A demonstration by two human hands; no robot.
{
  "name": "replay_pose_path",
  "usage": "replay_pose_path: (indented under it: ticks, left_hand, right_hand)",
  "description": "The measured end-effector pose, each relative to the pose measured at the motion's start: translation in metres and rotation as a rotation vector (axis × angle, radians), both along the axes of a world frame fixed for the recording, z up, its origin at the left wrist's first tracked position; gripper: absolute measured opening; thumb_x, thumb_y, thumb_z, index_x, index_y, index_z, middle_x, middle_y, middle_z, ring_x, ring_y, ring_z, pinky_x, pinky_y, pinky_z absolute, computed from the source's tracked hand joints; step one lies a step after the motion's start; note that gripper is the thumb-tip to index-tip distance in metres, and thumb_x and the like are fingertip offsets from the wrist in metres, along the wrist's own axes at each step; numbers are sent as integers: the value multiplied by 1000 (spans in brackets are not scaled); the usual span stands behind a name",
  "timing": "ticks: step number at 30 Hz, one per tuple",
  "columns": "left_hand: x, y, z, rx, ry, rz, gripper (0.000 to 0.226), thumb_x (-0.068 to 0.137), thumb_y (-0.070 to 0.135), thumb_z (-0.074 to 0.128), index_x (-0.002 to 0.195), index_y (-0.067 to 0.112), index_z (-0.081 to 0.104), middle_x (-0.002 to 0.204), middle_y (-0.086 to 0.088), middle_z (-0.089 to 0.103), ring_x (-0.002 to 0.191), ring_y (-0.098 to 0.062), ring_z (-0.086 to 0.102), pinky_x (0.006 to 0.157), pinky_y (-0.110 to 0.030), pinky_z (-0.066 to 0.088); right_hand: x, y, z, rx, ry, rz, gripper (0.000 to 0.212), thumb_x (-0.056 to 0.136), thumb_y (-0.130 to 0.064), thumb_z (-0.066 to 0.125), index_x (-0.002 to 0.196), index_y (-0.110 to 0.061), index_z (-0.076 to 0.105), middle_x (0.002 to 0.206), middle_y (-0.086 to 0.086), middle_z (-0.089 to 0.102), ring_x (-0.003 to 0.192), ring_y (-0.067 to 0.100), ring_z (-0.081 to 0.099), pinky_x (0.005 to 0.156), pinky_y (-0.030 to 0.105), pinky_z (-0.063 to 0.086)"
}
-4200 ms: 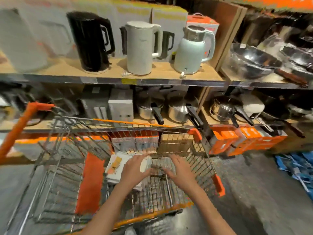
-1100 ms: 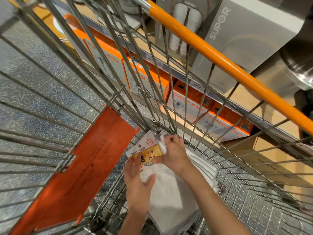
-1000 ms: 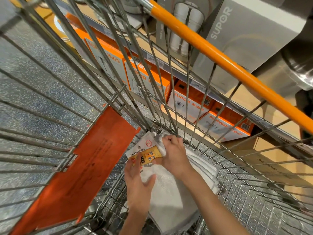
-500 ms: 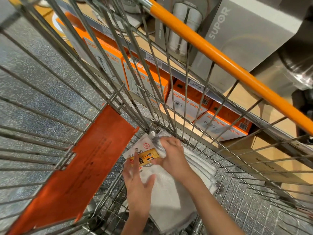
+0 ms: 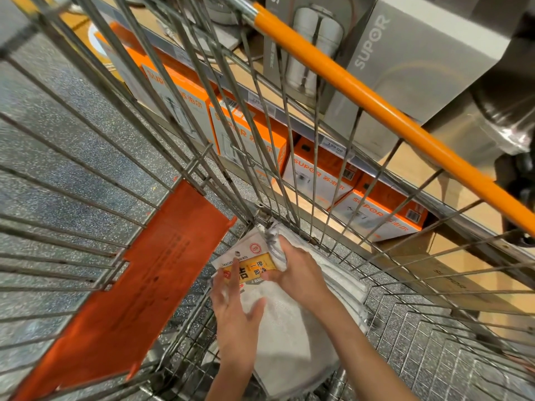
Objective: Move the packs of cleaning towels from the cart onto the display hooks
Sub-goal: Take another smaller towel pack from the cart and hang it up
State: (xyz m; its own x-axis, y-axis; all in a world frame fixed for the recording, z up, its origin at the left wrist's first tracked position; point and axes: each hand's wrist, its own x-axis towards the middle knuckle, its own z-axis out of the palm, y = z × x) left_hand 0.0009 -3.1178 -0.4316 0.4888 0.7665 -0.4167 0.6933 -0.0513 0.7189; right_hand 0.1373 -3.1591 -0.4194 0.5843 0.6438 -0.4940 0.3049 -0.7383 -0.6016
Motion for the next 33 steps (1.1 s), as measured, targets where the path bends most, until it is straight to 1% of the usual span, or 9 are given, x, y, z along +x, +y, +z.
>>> replay_pose_path:
  ticks: [3, 6, 9, 11, 14, 19, 23, 28, 33]
  left_hand:
    - [0, 0, 0, -11, -15, 17, 91, 82, 16, 72, 136, 50, 8, 158, -3, 5, 141, -18, 25, 95, -39, 43]
    - [-2, -2, -2, -3, -42, 19, 90, 82, 12, 72, 135, 51, 10, 158, -5, 7, 124, 10, 23, 92, -28, 38]
    - [-3, -5, -5, 20, -40, 15, 89, 81, 10, 73, 135, 49, 13, 157, -8, 10, 105, 26, 15, 88, -24, 34]
    - [-3, -4, -4, 31, -28, 5, 90, 82, 12, 72, 136, 49, 10, 157, -9, 9, 117, 15, 24, 88, -27, 37]
    - [-2, -3, -5, 18, -12, 0, 89, 83, 13, 71, 135, 51, 10, 157, -9, 8, 126, -16, 43, 86, -29, 41]
    - [-2, -2, -5, 21, -22, -8, 87, 82, 11, 71, 134, 48, 12, 156, -9, 10, 113, 1, 29, 84, -24, 37]
    - [-2, -3, -4, 31, -23, 3, 84, 83, 13, 71, 135, 45, 14, 156, -9, 10, 117, 0, 24, 87, -25, 37]
    - [-2, -6, -1, 66, -15, 11, 86, 82, 13, 72, 138, 44, 14, 156, -8, 12, 115, 1, 25, 85, -25, 39]
    - [-4, -5, 6, 114, 0, -44, 88, 81, 16, 72, 142, 37, 12, 155, -10, 15, 136, -22, 36, 87, -20, 41]
  right_hand:
    - [-4, 2, 1, -34, -59, 15, 58, 78, -37, 72, 126, -26, 42, 115, 2, 64, 114, 24, 51, 104, 46, 35]
    - [-11, 0, -1, 9, -143, 47, 56, 80, -35, 71, 127, -22, 43, 125, 3, 56, 120, 24, 44, 110, 40, 26]
    - [-12, -2, -1, 132, -131, 5, 44, 77, -26, 76, 108, -15, 48, 119, -2, 34, 103, 20, 47, 87, 32, 42]
    - [-11, -3, 0, 159, -75, -30, 43, 73, -22, 79, 102, -14, 49, 116, -3, 23, 100, 18, 44, 78, 29, 42]
    - [-6, -2, 0, 129, 5, -39, 48, 71, -21, 81, 110, -12, 53, 124, 3, 28, 115, 20, 40, 89, 27, 40]
    - [-1, 3, 3, 84, 89, -38, 59, 71, -21, 81, 121, -14, 52, 128, 10, 41, 120, 24, 40, 97, 30, 37]
    - [-2, 4, 4, 47, 62, 9, 56, 72, -27, 79, 118, -15, 50, 116, 9, 59, 114, 27, 45, 92, 36, 39]
    - [-4, 2, 10, -26, -6, 52, 58, 76, -40, 74, 123, -26, 43, 128, -3, 57, 114, 23, 53, 87, 35, 41]
    - [-6, 0, 25, -32, -29, 32, 56, 77, -45, 72, 122, -33, 40, 107, -2, 66, 96, 24, 60, 75, 33, 38]
